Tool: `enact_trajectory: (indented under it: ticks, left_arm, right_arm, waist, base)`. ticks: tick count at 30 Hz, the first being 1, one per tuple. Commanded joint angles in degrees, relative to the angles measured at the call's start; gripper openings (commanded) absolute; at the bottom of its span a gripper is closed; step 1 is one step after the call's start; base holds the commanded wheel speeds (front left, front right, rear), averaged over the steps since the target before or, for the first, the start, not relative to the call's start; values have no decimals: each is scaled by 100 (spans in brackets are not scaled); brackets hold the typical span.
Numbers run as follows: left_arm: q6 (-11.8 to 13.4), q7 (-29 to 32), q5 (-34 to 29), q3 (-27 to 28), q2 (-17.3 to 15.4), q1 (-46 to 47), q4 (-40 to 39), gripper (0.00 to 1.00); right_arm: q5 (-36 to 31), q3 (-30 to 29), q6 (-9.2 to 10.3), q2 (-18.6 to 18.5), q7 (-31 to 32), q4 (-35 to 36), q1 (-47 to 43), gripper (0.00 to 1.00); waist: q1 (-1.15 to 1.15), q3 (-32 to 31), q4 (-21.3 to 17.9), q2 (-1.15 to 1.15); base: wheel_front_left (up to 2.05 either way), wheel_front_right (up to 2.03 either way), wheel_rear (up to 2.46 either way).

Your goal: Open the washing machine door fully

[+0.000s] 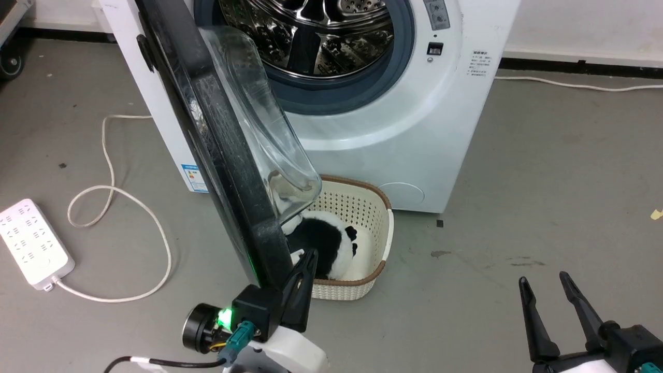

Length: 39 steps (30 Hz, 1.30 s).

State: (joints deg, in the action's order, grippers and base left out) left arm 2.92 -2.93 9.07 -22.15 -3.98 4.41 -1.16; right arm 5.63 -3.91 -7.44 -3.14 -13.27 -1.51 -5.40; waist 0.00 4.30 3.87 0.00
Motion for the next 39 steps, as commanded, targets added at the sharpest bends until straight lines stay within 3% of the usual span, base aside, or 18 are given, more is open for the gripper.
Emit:
enact_trajectory:
  ticks: [1, 10, 25, 39]
  left_arm:
    - [56, -100, 32, 34, 35, 71, 183, 0]
    - [197, -360, 214, 290, -18, 90, 662, 0]
    - [472, -429, 552, 1042, -466, 1, 536, 0]
    - [521, -448, 996, 2157, -1309, 767, 995, 0]
  right_arm:
    - [20, 2, -5, 26, -25, -19, 83, 100]
    - [34, 8, -5, 26, -13, -41, 36, 100]
    - [-58, 223, -5, 26, 154, 90, 21, 100]
    - [-239, 311, -5, -163, 583, 681, 198, 100]
  waist:
    - [0, 26, 22, 0]
    - [0, -30, 383, 0]
    - [0, 76, 1634, 0]
    - [0, 1034, 1782, 0]
  base:
    - [0, 0, 0]
    - [0, 0, 0]
    - [0, 0, 0]
    - [0, 0, 0]
